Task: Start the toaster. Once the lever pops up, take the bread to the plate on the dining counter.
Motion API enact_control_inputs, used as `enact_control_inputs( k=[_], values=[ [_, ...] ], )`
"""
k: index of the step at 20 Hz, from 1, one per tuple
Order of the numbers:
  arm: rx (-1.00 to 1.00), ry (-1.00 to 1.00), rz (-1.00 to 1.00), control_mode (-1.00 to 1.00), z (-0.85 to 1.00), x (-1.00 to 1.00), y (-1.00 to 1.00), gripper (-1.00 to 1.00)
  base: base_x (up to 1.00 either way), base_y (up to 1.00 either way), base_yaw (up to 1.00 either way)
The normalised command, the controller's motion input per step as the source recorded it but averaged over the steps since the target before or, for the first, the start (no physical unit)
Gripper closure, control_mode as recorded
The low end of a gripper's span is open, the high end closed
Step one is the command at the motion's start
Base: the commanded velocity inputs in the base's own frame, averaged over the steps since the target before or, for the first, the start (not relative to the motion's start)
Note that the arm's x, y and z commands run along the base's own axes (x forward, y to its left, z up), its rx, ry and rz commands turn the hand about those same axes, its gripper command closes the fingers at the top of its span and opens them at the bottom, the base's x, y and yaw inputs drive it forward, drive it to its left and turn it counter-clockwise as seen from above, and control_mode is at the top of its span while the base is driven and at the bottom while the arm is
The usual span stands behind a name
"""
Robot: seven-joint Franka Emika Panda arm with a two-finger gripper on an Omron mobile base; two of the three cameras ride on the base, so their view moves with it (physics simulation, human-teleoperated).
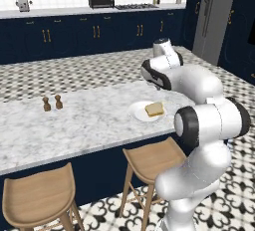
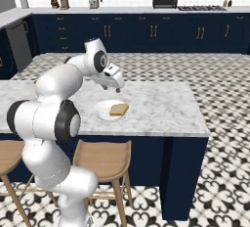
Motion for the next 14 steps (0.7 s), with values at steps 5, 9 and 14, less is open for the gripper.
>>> enact_control_inputs(
  k=[5, 9, 14],
  values=[
    [0.05, 0.07, -0.05, -1.0, 0.56, -1.0, 0.0, -1.0, 0.0, 0.0, 0.0],
    [0.06, 0.04, -0.01, -1.0, 0.21, -1.0, 0.0, -1.0, 0.0, 0.0, 0.0],
    [0.05, 0.01, -0.06, -1.0, 0.01, -1.0, -0.03, -1.0, 0.0, 0.0, 0.0]
  ],
)
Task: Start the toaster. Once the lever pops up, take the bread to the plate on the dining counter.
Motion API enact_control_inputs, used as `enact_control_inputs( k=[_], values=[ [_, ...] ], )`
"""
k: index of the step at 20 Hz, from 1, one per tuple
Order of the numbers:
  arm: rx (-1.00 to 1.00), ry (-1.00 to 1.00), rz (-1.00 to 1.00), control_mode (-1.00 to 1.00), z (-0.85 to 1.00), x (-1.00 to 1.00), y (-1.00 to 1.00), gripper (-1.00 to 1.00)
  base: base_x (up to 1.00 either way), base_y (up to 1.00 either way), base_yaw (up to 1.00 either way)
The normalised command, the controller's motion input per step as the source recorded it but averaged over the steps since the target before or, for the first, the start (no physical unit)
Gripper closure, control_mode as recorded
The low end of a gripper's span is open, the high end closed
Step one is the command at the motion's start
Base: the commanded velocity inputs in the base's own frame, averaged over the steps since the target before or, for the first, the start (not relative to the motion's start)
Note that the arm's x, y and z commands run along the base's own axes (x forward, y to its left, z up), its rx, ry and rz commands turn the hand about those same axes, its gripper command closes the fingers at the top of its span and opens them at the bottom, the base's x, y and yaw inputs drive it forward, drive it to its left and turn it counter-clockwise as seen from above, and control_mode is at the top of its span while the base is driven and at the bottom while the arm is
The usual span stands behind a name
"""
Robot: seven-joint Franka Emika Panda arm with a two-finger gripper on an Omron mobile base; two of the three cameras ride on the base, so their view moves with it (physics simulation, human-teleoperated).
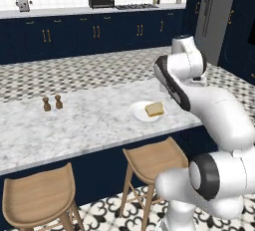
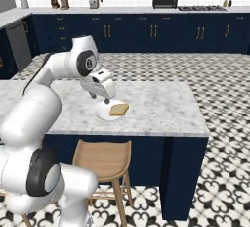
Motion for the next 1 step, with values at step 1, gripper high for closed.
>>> enact_control_inputs(
  k=[1],
  values=[
    [0.07, 0.0, -0.07, -1.0, 0.0, -1.0, -0.19, -1.0, 0.0, 0.0, 0.0]
  ],
)
